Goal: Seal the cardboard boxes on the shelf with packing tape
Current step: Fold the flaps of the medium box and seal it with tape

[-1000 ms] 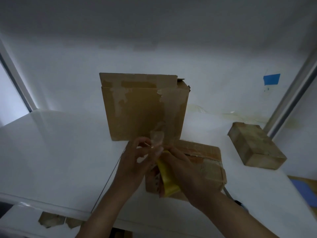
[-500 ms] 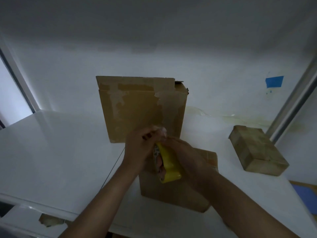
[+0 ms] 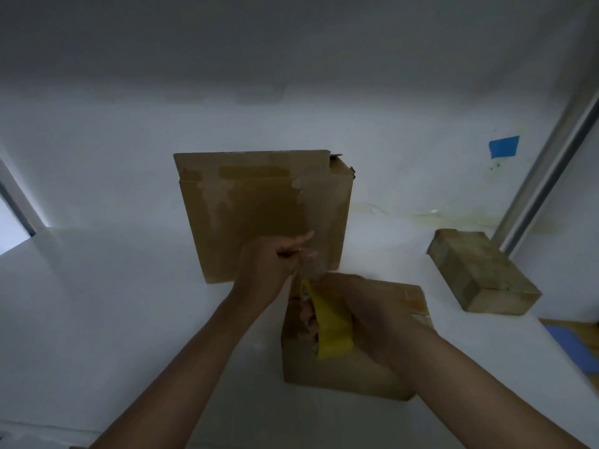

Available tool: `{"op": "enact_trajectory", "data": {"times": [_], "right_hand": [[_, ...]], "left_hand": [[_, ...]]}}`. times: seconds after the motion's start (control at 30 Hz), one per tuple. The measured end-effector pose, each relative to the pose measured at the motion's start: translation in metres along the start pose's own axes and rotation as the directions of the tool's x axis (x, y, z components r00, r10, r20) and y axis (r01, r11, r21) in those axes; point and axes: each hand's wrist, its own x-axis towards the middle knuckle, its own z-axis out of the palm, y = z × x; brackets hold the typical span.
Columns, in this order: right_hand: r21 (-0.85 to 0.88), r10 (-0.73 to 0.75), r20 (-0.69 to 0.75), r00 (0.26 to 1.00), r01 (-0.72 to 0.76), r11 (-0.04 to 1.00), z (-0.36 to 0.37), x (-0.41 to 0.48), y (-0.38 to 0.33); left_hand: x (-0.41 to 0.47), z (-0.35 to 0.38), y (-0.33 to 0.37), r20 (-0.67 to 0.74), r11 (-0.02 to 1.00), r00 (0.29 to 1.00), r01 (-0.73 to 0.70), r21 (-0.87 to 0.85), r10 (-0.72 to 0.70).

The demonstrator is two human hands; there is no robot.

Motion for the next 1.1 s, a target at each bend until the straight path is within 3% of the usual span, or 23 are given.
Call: {"op": "enact_trajectory", "data": {"times": [0.13,0.27,0.37,0.47,0.53,0.6,0.73,0.9,1.1], "right_hand": [[0.024,0.032,0.032,0.999,-0.033,0.999,0.005,-0.001,0.004],[0.000,-0.069,0.037,0.997,0.069,0.998,0.010,-0.005,0.009],[0.037,-0.099,0.005,0.995,0.099,0.994,0.010,-0.009,0.012],[0.132,0.076,0.053,0.996,-0.082,0.988,0.007,-0.018,0.026],[0.137,0.138,0.003,0.990,-0.137,0.981,0.004,-0.023,0.039],[0.100,0.134,-0.095,0.987,-0.124,0.987,0.000,-0.025,0.049],[0.077,0.161,-0.155,0.975,-0.151,0.986,-0.002,-0.028,0.055],[0.042,0.142,-0.109,0.984,-0.138,0.989,-0.001,-0.033,0.061],[0.012,0.188,-0.107,0.976,-0.187,0.982,0.012,-0.030,0.070]], "left_hand": [[0.014,-0.013,-0.005,0.165,1.000,0.986,-0.010,0.006,0.009],[0.025,-0.014,0.001,0.260,0.965,0.957,0.180,-0.189,-0.127],[0.031,-0.006,0.008,0.273,0.916,0.945,0.263,-0.303,-0.181],[0.048,-0.008,0.013,0.263,0.903,0.935,0.312,-0.295,-0.237],[0.062,-0.011,0.012,0.242,0.921,0.939,0.302,-0.248,-0.243],[0.070,-0.007,0.008,0.250,0.935,0.939,0.289,-0.204,-0.236],[0.065,0.012,0.000,0.271,0.926,0.931,0.308,-0.218,-0.246],[0.056,0.025,-0.011,0.235,0.908,0.941,0.306,-0.287,-0.243],[0.043,0.035,-0.027,0.190,0.950,0.962,0.233,-0.209,-0.194]]}}
